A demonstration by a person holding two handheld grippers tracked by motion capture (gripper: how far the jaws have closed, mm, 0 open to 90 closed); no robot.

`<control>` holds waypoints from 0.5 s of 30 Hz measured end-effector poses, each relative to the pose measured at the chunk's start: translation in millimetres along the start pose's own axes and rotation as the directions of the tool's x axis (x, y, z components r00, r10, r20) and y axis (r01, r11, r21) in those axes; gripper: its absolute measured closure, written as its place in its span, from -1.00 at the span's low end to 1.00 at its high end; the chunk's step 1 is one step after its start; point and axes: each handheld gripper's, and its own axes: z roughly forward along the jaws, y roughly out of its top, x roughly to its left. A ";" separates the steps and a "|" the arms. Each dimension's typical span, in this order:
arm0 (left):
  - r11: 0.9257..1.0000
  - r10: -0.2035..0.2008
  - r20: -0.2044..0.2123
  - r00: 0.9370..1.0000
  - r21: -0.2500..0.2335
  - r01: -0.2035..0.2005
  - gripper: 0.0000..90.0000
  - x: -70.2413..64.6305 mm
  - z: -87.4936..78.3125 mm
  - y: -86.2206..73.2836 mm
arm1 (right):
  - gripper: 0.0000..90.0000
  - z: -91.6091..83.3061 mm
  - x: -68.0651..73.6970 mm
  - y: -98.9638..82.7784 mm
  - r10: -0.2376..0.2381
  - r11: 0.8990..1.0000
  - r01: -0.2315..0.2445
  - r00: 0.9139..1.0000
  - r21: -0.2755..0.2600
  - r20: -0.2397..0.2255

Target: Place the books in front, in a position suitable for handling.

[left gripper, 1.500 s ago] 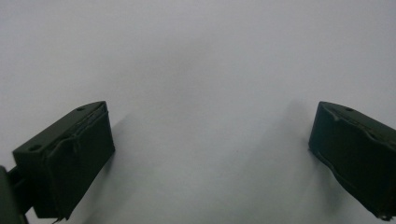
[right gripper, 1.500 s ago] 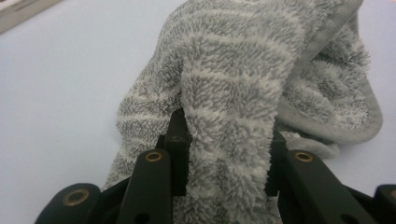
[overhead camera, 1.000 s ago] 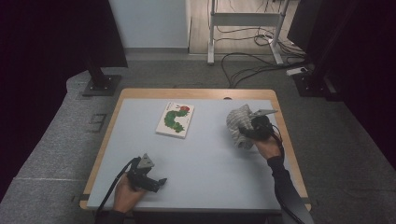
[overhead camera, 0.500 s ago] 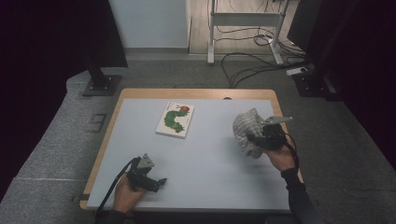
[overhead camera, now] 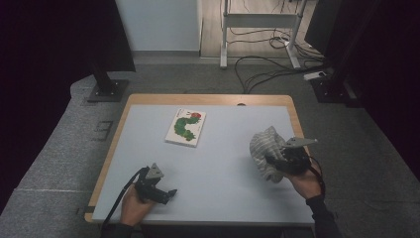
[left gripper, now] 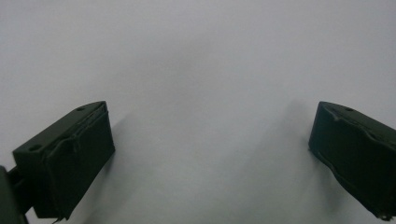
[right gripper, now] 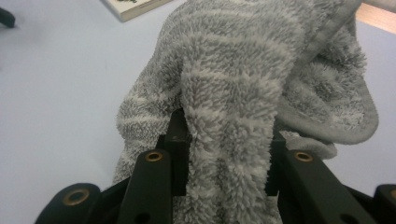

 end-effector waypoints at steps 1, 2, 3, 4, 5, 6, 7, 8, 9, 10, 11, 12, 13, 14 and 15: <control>1.000 0.000 0.000 1.000 0.000 0.000 -1.00 0.0 0.0 0.0 | 0.44 0.0 0.0 0.0 0.000 1.000 0.000 1.000 0.000 0.000; 1.000 0.000 0.000 1.000 0.000 0.000 -1.00 0.0 0.0 0.0 | 0.44 -3.5 3.0 -4.1 0.000 1.000 0.000 1.000 -0.002 -0.002; 1.000 0.000 0.000 1.000 0.000 0.000 -1.00 0.0 0.0 0.0 | 0.44 -3.5 3.0 -4.1 0.000 1.000 0.000 1.000 -0.002 -0.002; 1.000 0.000 0.000 1.000 0.000 0.000 -1.00 0.0 0.0 0.0 | 0.44 -5.3 4.4 -6.1 -0.001 1.000 0.001 1.000 -0.002 -0.004; 1.000 0.000 0.000 1.000 0.000 0.000 -1.00 0.0 0.0 0.0 | 0.44 -6.8 5.7 -8.2 -0.003 1.000 0.003 1.000 -0.004 -0.003; 1.000 -0.001 0.000 1.000 -0.001 0.001 -1.00 -0.1 0.0 0.0 | 0.44 -9.1 8.3 -12.7 0.003 1.000 -0.003 1.000 -0.006 -0.005; 1.000 -0.001 0.000 1.000 -0.001 0.001 -1.00 -0.1 0.0 0.0 | 0.44 -9.1 8.3 -12.7 0.003 1.000 -0.003 1.000 -0.006 -0.005; 1.000 -0.001 0.000 1.000 -0.001 0.001 -1.00 -0.1 0.1 0.0 | 0.44 -9.8 9.6 -15.3 0.000 1.000 0.000 1.000 -0.006 -0.003; 1.000 -0.001 0.000 1.000 -0.001 0.001 -1.00 -0.1 0.1 0.0 | 0.44 -10.3 10.5 -17.2 -0.001 1.000 0.001 1.000 -0.003 -0.001; 1.000 -0.002 0.000 1.000 -0.002 0.002 -1.00 -0.2 0.1 0.0 | 0.44 -10.6 12.9 -22.8 0.009 1.000 -0.009 1.000 -0.005 -0.007; 1.000 -0.004 0.000 1.000 -0.002 0.004 -1.00 -0.3 0.1 -0.1 | 0.44 -11.0 14.1 -25.5 0.006 1.000 -0.006 1.000 -0.004 -0.008; 1.000 -0.003 0.000 1.000 -0.002 0.003 -1.00 -0.3 0.1 -0.1 | 0.44 -11.0 14.1 -25.5 0.006 1.000 -0.006 1.000 -0.004 -0.008; 1.000 -0.003 -0.001 1.000 -0.002 0.003 -1.00 -0.2 0.1 0.0 | 0.44 -12.2 17.4 -30.7 0.000 1.000 0.000 1.000 -0.001 -0.002; 1.000 -0.003 0.000 1.000 -0.002 0.003 -1.00 -0.2 0.1 0.0 | 0.44 -12.7 18.3 -32.3 0.002 1.000 -0.002 1.000 -0.002 -0.001; 1.000 -0.002 -0.001 1.000 -0.002 0.002 -1.00 -0.2 0.1 0.0 | 0.44 -13.4 19.2 -34.4 0.004 1.000 -0.004 1.000 -0.003 -0.003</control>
